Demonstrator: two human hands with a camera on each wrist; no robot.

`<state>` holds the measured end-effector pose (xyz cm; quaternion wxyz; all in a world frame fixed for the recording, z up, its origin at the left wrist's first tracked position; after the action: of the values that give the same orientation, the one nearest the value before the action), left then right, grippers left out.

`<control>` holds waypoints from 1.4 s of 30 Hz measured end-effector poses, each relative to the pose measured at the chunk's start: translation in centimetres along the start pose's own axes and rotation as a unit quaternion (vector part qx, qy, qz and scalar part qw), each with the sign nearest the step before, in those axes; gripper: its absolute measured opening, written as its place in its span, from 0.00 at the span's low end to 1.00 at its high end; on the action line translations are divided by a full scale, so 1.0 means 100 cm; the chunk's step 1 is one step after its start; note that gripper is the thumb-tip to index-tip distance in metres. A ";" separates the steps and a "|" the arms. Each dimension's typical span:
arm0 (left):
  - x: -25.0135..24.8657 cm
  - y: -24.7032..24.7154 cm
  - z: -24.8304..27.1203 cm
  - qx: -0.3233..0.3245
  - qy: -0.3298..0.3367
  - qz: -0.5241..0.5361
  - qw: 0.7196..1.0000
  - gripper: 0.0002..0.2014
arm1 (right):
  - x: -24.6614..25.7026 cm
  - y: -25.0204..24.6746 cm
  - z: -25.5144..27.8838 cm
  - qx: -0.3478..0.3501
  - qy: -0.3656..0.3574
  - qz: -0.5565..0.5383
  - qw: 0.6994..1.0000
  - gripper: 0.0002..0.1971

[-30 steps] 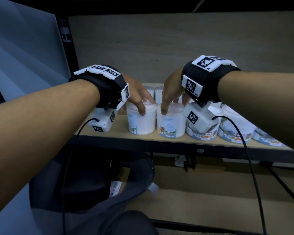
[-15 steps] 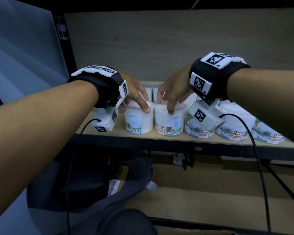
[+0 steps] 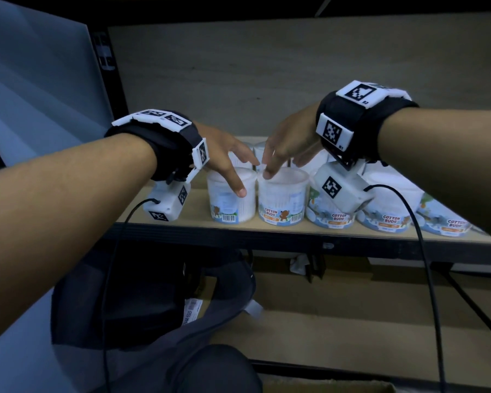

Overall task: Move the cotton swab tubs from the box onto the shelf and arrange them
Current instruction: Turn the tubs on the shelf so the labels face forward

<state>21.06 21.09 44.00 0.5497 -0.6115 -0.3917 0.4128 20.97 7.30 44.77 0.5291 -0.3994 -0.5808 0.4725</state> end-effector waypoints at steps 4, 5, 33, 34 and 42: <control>-0.003 -0.005 0.000 0.009 0.020 -0.047 0.999 0.44 | -0.002 -0.005 -0.003 -0.022 0.025 0.033 0.999 0.39; -0.004 -0.005 -0.002 0.013 0.023 -0.059 0.998 0.44 | -0.002 -0.005 -0.001 -0.022 0.028 0.042 0.998 0.40; 0.013 0.014 -0.018 0.038 -0.073 0.095 0.992 0.43 | -0.002 0.009 0.002 -0.019 -0.004 0.084 0.996 0.34; 0.013 0.014 -0.018 0.036 -0.065 0.091 0.993 0.43 | -0.002 0.008 0.002 -0.021 -0.004 0.084 0.996 0.34; 0.011 0.014 -0.024 -0.033 -0.039 0.036 0.998 0.28 | -0.002 0.008 0.006 -0.019 -0.002 0.081 0.997 0.34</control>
<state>23.73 21.16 42.70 0.4987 -0.6266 -0.4034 0.4427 20.41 7.28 43.92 0.4805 -0.4538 -0.5564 0.5035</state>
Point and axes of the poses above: each hand's wrist, its own z-axis away from the middle knuckle, its own y-axis out of the palm, x = y × z, the point moved 6 cm from there along -z, towards the middle knuckle, and after that the axes turned 15 degrees about -x, right-handed, at the moved point
